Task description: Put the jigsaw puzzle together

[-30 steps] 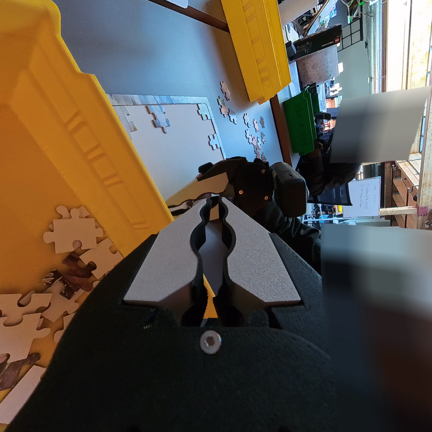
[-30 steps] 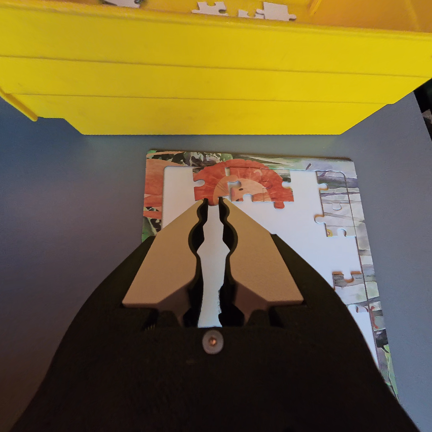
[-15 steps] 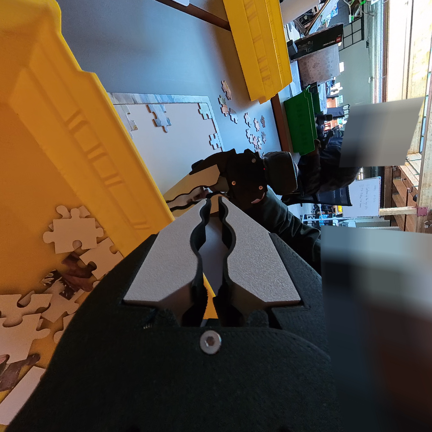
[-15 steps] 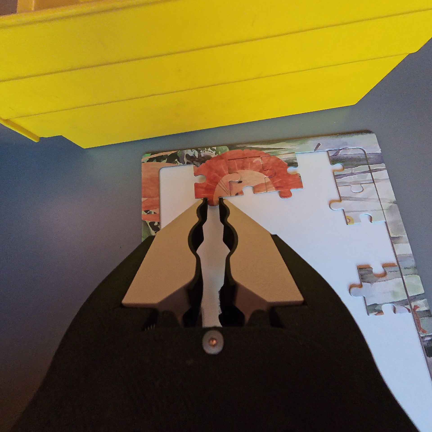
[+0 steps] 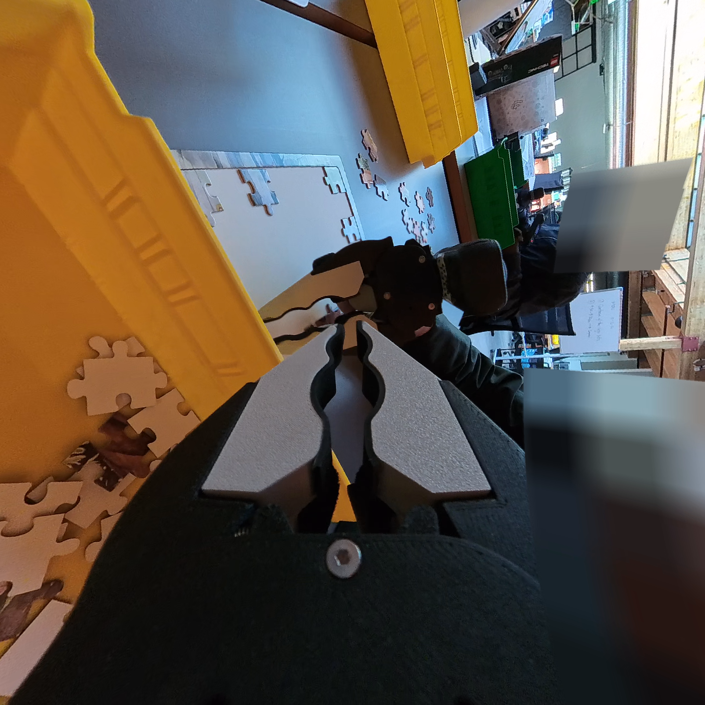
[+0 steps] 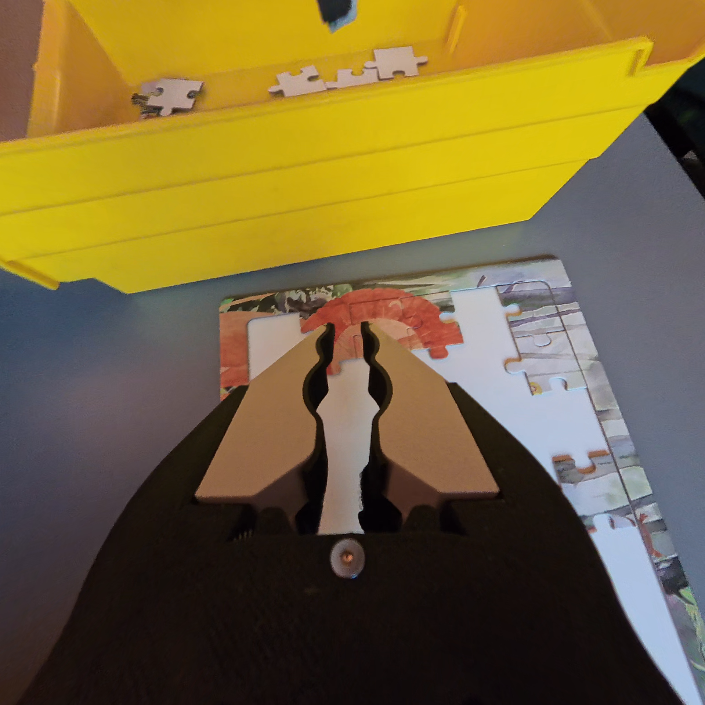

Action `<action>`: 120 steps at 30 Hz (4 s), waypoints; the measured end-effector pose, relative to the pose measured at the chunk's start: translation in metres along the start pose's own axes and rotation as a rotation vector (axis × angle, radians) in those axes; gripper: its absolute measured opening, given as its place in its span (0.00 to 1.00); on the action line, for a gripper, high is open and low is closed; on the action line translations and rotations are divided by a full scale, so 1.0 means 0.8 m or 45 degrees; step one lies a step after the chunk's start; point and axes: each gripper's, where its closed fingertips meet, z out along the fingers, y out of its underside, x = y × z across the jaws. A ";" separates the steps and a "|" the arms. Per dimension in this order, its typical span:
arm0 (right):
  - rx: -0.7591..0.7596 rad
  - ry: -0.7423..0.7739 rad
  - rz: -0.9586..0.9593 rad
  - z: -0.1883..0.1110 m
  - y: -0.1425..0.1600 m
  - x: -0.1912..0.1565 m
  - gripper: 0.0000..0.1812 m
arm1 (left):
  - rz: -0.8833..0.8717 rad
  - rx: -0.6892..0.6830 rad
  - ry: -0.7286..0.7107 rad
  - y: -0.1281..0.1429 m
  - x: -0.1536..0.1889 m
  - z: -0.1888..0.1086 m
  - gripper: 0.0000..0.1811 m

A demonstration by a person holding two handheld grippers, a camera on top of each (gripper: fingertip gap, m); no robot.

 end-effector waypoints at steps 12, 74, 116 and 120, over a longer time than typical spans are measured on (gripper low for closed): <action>-0.094 0.017 0.026 0.022 0.012 0.010 0.00 | -0.004 -0.005 -0.004 0.000 -0.001 0.001 0.02; 0.317 0.445 0.093 -0.219 -0.068 0.112 0.09 | 0.819 0.799 -0.788 -0.072 0.053 -0.173 0.00; 0.511 0.299 0.239 -0.322 -0.057 0.111 0.14 | 0.973 -0.513 -0.969 0.052 -0.180 -0.013 0.00; 0.494 0.304 0.247 -0.319 -0.053 0.114 0.14 | 0.910 -0.516 -1.047 0.052 -0.189 -0.033 0.00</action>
